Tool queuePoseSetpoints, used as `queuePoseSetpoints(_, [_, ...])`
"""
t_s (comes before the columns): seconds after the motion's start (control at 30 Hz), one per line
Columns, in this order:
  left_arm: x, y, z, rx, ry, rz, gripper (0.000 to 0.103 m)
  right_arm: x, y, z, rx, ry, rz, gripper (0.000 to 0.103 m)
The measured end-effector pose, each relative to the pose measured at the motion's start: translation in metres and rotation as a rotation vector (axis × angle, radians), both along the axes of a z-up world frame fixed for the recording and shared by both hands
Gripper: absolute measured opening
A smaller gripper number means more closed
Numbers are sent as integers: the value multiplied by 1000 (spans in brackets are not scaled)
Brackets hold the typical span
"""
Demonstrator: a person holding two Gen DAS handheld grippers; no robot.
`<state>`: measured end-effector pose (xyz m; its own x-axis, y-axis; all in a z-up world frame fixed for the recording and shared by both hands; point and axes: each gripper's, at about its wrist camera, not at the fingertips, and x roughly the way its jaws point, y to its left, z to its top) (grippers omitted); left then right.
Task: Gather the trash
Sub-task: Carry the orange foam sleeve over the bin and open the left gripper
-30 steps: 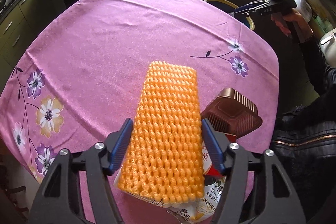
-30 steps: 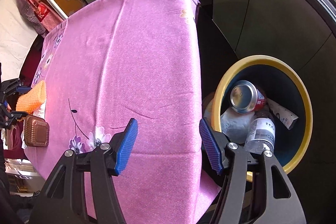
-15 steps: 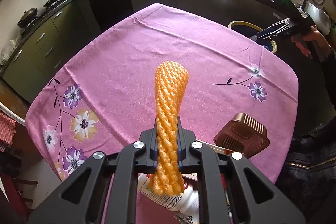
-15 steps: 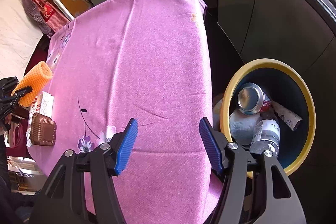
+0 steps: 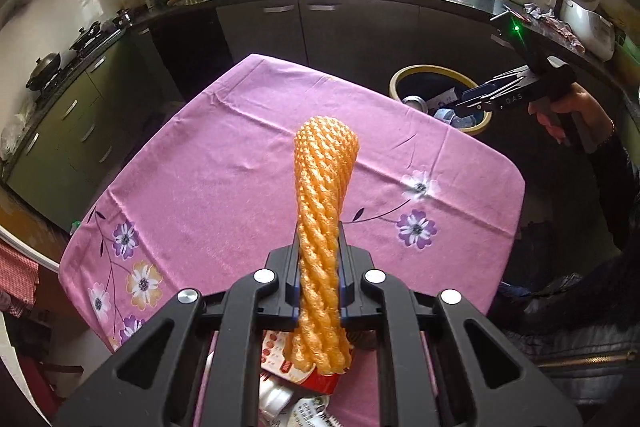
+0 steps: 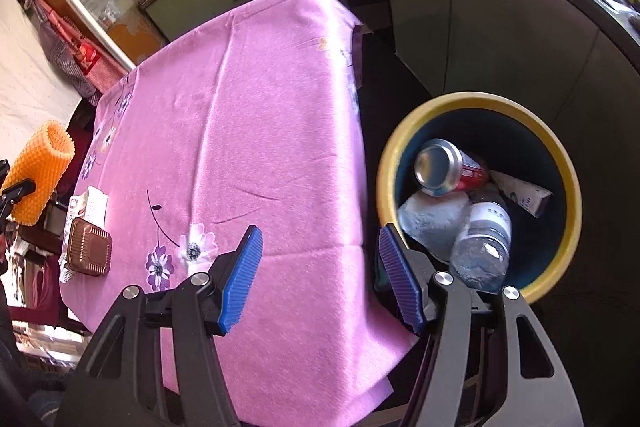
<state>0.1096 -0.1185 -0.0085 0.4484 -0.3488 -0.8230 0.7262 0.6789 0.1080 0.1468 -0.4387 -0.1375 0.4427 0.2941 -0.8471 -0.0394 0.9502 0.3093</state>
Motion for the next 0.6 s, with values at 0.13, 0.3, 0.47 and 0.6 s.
queuePoseSetpoints(0.13, [8,-53,6,-34,74,-76,12,-24,-32,1,23,-22,-69,62])
queuePoseSetpoints(0.3, [30,-145,-4,-44,136,-168,12,-58,-78,0,30,-42,-178,65])
queuePoseSetpoints(0.47, [55,-241,-32,-23,200,-232,12,-92,-117,-3,41,-61,-269,65])
queuePoseSetpoints(0.6, [71,-316,-61,13,225,-267,12,-118,-141,-8,56,-72,-330,65])
